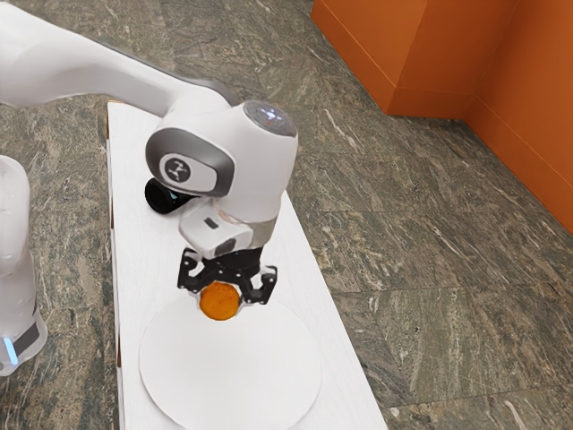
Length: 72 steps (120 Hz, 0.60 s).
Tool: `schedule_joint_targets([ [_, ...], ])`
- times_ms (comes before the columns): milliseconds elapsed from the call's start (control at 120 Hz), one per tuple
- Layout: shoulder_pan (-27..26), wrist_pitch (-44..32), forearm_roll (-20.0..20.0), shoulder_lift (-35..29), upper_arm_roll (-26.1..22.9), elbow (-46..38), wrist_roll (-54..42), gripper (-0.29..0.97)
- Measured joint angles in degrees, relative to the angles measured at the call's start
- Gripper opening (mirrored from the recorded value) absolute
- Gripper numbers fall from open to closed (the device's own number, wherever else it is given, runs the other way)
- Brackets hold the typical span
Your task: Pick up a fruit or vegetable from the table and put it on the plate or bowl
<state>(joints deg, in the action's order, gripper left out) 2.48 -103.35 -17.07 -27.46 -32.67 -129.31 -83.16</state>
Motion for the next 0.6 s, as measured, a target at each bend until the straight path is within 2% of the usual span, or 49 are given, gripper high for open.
schedule_joint_targets([
  [83, 0.5, -0.1, -0.5, 0.1, -1.0, 0.0, 0.4, 0.31],
  [192, 3.4, -0.2, -1.8, 0.1, -5.1, 0.0, 0.9, 0.32],
  [342, 4.7, -0.4, -2.4, 0.1, -7.3, 0.1, 1.3, 0.54],
  [517, 5.0, -1.9, -2.5, 0.2, -8.1, 1.0, 1.7, 0.64],
  [558, 5.2, -2.1, -2.5, 1.5, -6.6, 4.4, 1.7, 0.65],
  [600, 2.2, -1.0, -1.1, 6.0, 1.7, 12.8, 1.7, 0.66],
])
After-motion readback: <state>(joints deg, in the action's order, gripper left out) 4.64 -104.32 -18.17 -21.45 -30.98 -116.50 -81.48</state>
